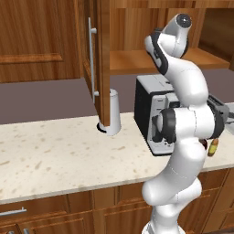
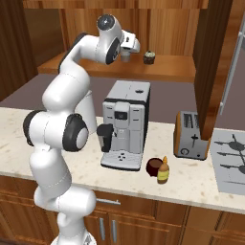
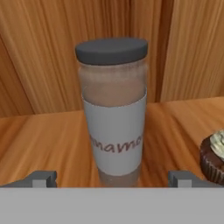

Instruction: Pick the cinnamon and honey bottle from the cabinet and place them next to the mug.

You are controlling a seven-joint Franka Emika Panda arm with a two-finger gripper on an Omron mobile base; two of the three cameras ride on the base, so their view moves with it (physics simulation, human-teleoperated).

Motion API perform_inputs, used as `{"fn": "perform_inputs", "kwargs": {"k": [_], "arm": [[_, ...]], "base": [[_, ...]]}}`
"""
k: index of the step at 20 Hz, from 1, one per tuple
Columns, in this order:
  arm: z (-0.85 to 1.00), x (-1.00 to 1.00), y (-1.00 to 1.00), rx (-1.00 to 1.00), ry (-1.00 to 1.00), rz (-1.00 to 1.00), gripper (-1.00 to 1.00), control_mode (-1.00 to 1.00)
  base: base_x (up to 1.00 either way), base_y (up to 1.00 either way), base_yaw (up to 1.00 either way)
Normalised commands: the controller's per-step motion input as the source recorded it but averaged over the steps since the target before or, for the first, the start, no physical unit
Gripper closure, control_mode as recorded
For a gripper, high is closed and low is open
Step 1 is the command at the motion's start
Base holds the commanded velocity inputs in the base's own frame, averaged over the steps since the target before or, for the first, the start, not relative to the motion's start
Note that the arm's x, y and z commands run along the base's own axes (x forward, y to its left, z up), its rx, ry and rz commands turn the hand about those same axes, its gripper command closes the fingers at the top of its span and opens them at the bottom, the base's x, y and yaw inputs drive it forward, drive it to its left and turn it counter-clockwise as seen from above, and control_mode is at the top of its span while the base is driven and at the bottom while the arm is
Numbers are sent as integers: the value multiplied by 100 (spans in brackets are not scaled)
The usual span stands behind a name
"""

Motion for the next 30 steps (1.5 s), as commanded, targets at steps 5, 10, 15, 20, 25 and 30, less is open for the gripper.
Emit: {"fn": "perform_inputs", "kwargs": {"k": [5, 10, 15, 20, 25, 30], "arm": [[-7, 25, 0, 0, 4, 1, -100, -100], [-4, 22, 0, 0, 4, 1, -100, -100], [0, 27, 0, 0, 0, 0, -100, -100], [0, 21, 0, 0, 0, 0, -100, -100], [0, 0, 0, 0, 0, 0, 100, -100], [0, 0, 0, 0, 0, 0, 100, -100]], "base": [[0, 0, 0], [0, 0, 0], [0, 0, 0], [0, 0, 0], [0, 0, 0], [0, 0, 0]]}}
